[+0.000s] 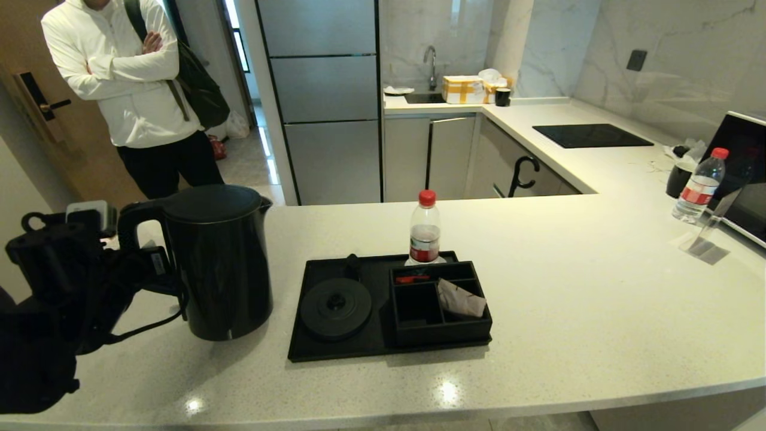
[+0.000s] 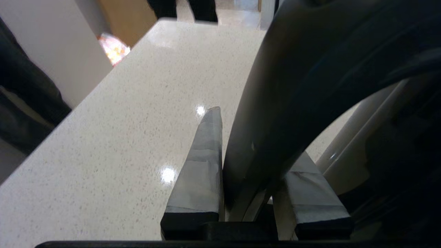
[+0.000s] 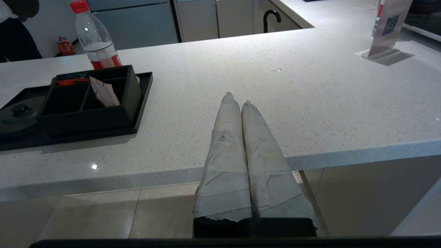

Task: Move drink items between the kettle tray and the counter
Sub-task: Place it on the left

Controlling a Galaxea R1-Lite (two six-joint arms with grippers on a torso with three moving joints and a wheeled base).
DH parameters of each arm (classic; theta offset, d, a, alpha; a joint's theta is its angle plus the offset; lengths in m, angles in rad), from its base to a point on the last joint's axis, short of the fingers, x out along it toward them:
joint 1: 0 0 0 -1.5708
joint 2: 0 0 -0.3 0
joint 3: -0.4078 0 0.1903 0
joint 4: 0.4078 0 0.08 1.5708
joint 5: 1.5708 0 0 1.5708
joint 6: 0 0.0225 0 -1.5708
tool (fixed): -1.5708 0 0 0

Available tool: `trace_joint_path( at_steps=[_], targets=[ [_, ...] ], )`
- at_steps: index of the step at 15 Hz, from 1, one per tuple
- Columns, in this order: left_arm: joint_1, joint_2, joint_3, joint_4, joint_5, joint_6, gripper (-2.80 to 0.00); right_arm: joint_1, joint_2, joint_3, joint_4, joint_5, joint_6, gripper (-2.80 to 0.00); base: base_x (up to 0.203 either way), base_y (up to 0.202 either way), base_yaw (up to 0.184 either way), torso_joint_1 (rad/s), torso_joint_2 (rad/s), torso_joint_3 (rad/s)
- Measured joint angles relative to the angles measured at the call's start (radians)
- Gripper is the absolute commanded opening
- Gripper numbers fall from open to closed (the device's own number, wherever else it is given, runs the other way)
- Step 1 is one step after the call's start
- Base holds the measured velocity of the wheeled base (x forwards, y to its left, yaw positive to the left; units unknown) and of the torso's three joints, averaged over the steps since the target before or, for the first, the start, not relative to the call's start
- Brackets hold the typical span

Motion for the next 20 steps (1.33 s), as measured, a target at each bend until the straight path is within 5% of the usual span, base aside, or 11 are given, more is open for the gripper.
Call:
trace_joint_path(
  at_steps=[6, 15, 20],
  targets=[
    [0.034, 0.063, 0.028, -0.017, -0.003, -0.008, -2.8, 0.0, 0.0, 0.0, -0.001, 0.0, 0.001, -2.8, 0.0, 0.0, 0.0, 0.0, 0.0, 0.0],
    [0.034, 0.177, 0.137, -0.242, 0.001, 0.008, -2.8, 0.0, 0.0, 0.0, -0.001, 0.0, 0.0, -2.8, 0.0, 0.0, 0.0, 0.0, 0.0, 0.0],
    [0.032, 0.195, 0.149, -0.252, 0.004, 0.012, -2.8, 0.0, 0.0, 0.0, -0.001, 0.0, 0.001, -2.8, 0.0, 0.0, 0.0, 0.0, 0.0, 0.0]
  ],
)
